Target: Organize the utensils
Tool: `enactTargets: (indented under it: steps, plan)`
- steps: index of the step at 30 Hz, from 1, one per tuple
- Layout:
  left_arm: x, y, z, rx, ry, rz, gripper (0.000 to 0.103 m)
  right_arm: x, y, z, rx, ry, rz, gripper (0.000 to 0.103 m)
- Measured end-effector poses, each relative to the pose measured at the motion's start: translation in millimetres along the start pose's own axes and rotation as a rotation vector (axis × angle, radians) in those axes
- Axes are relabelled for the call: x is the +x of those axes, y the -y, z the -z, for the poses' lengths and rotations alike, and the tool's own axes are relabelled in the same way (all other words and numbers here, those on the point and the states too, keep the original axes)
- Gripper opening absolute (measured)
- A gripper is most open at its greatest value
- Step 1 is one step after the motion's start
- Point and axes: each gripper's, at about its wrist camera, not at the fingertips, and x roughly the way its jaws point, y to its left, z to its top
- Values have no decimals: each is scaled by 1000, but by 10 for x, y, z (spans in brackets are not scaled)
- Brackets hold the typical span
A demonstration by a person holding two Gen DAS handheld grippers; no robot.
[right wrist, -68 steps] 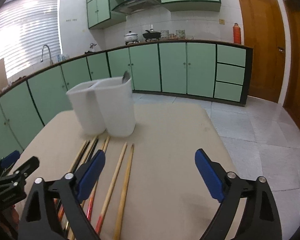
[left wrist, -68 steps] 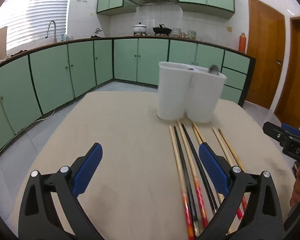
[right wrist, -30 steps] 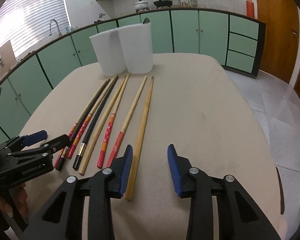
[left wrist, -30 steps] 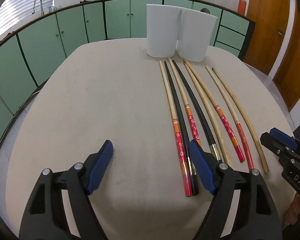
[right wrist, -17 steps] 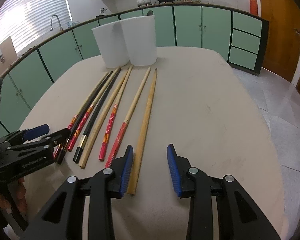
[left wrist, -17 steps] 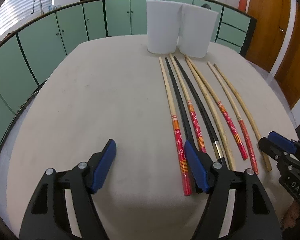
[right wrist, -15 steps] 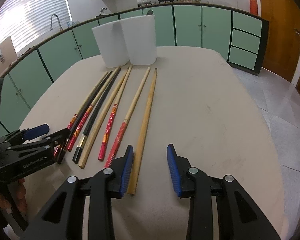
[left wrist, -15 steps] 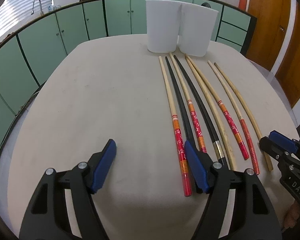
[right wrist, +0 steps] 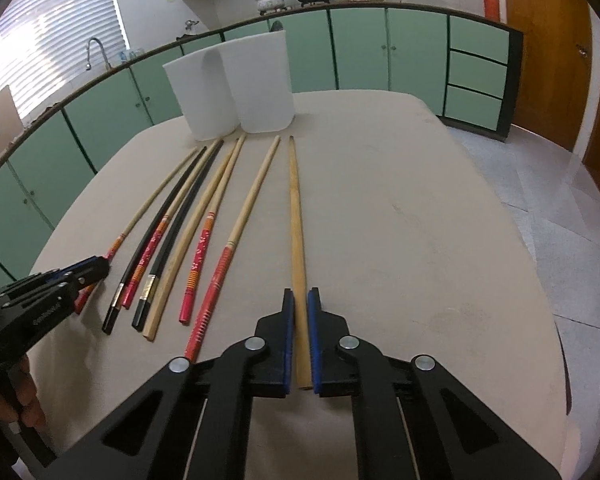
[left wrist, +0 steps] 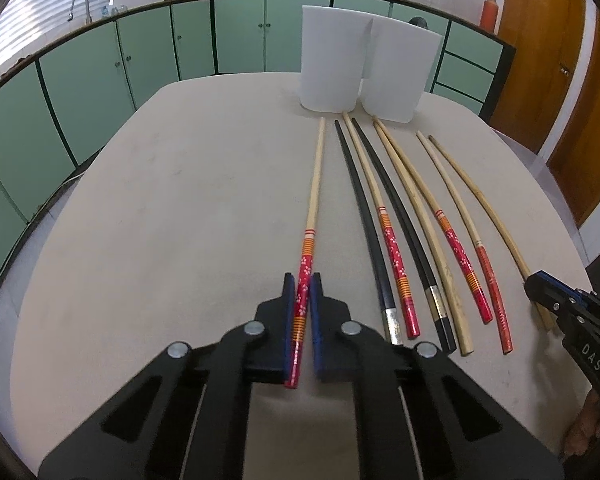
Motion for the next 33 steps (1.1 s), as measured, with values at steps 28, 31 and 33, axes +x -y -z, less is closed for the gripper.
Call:
enactTargets:
  steps: [28,31,33]
  plan:
    - [-2,-290,9,-61,20,84,42,-54,204,-84,51,42,1,26]
    - [-1,-239,6,-42,18,66,42,-65,221,-85,57,45,-2,26]
    - [2,-201,1,-25,17,57,35,-60,229,-90,59,41,-1,26]
